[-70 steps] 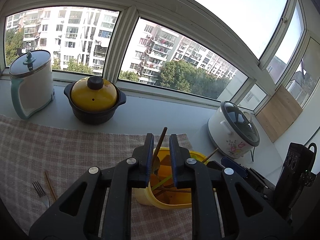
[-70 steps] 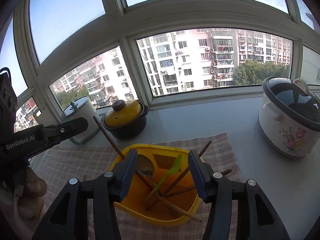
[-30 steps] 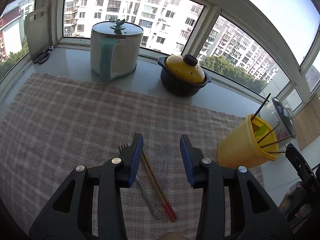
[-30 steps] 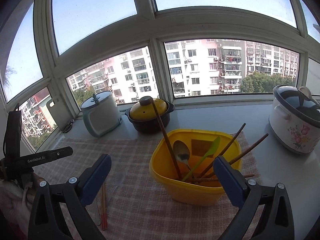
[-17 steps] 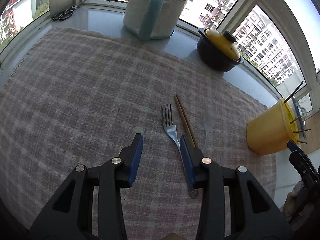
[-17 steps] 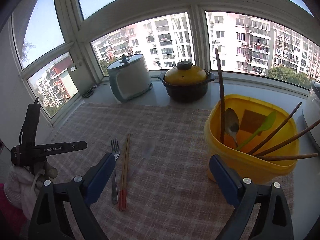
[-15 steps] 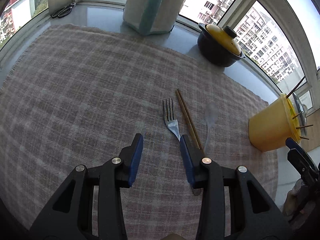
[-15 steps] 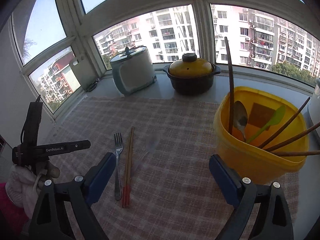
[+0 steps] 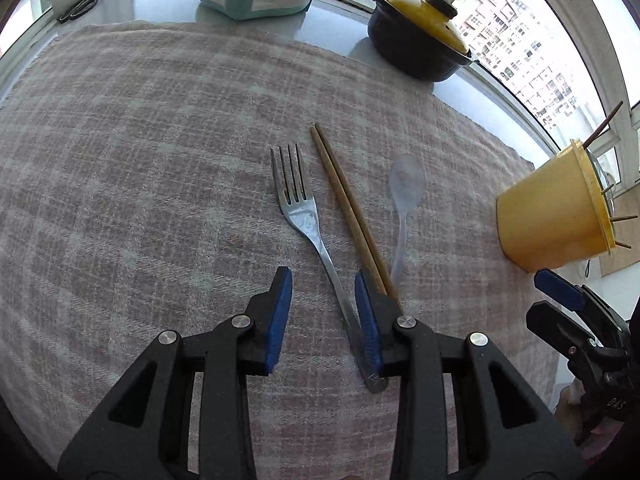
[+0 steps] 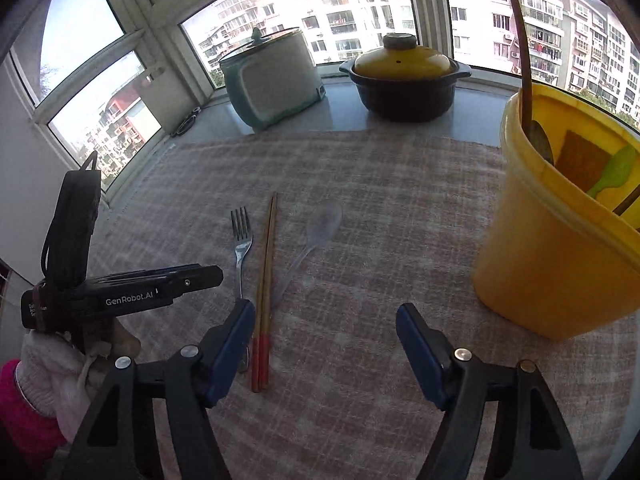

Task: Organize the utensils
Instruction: 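Move both tools back from the bin toward the fork and chopsticks, then close the left tool on the steel fork handle while the right tool grasps a chopstick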

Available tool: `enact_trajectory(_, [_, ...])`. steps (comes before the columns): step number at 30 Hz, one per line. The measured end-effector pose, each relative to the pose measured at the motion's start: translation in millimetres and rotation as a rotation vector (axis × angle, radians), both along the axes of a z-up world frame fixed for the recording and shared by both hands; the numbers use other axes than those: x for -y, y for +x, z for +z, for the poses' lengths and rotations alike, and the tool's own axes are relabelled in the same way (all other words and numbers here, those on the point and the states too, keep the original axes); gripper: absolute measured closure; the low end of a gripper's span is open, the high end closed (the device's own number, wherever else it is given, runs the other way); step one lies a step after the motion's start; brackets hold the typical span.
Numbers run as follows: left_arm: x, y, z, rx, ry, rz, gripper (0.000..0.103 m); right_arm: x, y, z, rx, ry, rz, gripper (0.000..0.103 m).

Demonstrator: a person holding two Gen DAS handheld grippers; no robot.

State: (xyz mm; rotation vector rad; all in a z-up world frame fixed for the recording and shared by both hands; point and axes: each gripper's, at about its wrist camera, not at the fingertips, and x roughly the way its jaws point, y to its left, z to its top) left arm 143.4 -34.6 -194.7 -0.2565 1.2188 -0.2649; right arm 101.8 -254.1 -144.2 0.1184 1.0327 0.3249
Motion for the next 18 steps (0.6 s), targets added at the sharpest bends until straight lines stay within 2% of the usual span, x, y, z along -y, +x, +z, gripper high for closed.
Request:
enact_trajectory(4, [6,9,-9,-0.017,0.008,0.004,0.078,4,0,0,-0.004,0.005,-0.01,0.027])
enact_trajectory(9, [11,16,-17,-0.037,0.007,0.006,0.078,6,1,-3,-0.009,0.007,-0.012,0.027])
enact_trajectory(13, [20,19,-16,-0.015,0.059,-0.011,0.078,6,2,-5,-0.014,0.011,-0.009,0.027])
enact_trajectory(18, [35,21,-17,0.023,0.161,-0.062,0.078,-1,6,-5,-0.018,0.006,0.002,0.028])
